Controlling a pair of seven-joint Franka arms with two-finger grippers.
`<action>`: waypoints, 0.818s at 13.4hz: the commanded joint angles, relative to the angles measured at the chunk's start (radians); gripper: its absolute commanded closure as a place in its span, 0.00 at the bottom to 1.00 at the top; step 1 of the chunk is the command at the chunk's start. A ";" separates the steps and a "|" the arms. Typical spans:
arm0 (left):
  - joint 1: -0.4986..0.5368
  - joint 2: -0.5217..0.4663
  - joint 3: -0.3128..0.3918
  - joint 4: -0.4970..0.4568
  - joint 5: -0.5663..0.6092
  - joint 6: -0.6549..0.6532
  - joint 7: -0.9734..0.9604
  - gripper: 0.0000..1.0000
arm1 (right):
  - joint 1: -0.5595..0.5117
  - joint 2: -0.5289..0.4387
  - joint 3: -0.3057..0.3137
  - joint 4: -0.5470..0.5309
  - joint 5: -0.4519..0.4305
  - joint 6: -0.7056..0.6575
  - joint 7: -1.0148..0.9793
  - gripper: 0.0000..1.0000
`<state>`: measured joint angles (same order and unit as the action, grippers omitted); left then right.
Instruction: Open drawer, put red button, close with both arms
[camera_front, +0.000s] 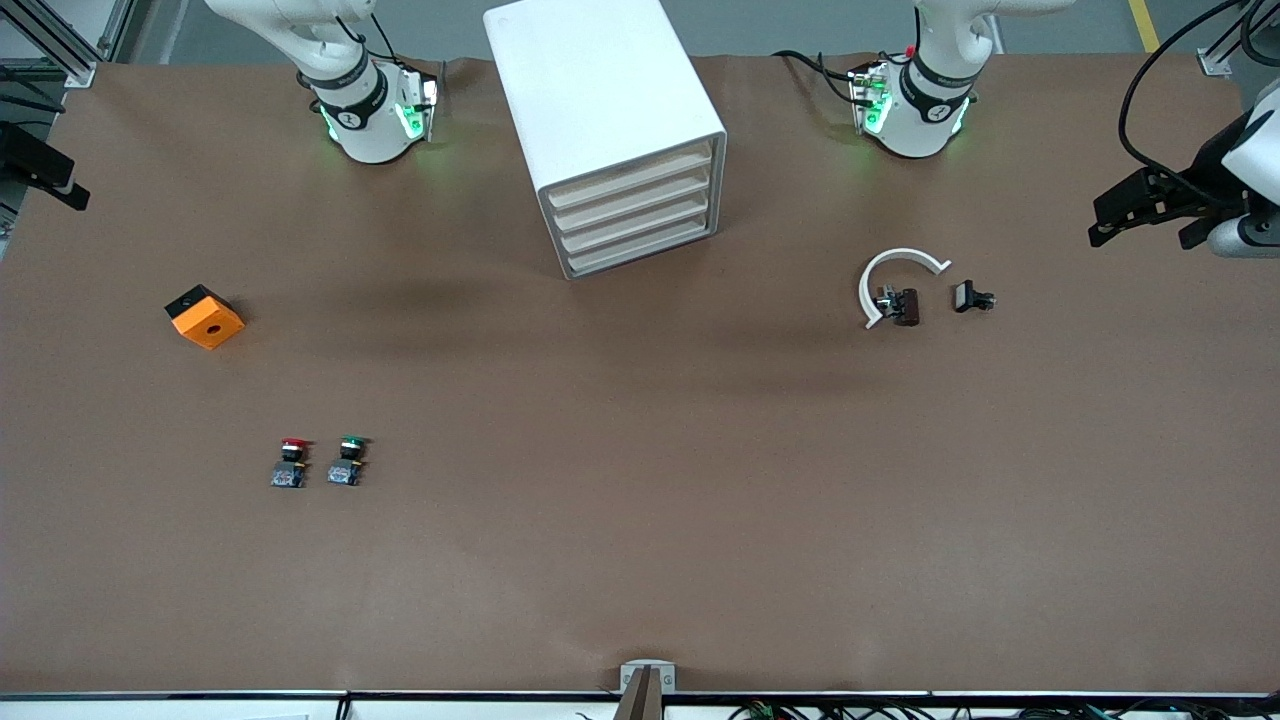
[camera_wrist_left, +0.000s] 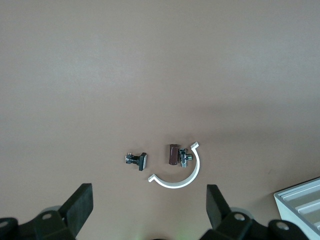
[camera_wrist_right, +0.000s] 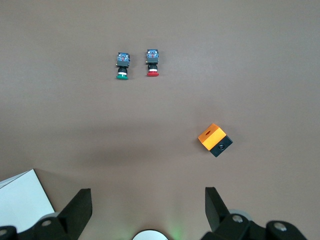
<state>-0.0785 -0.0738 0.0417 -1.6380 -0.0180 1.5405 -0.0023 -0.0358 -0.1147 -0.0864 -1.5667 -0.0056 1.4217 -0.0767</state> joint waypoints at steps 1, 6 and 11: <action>-0.003 0.005 -0.003 0.017 0.026 -0.019 -0.001 0.00 | 0.010 -0.025 -0.001 -0.023 -0.001 0.011 0.015 0.00; 0.005 0.028 -0.002 0.032 0.023 -0.019 -0.010 0.00 | 0.008 -0.026 -0.003 -0.023 0.015 0.017 0.015 0.00; 0.008 0.101 0.001 0.026 0.023 -0.016 -0.015 0.00 | 0.008 -0.025 -0.003 -0.023 0.015 0.014 0.014 0.00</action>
<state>-0.0708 -0.0238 0.0468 -1.6353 -0.0178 1.5368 -0.0029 -0.0354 -0.1147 -0.0863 -1.5666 -0.0001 1.4285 -0.0767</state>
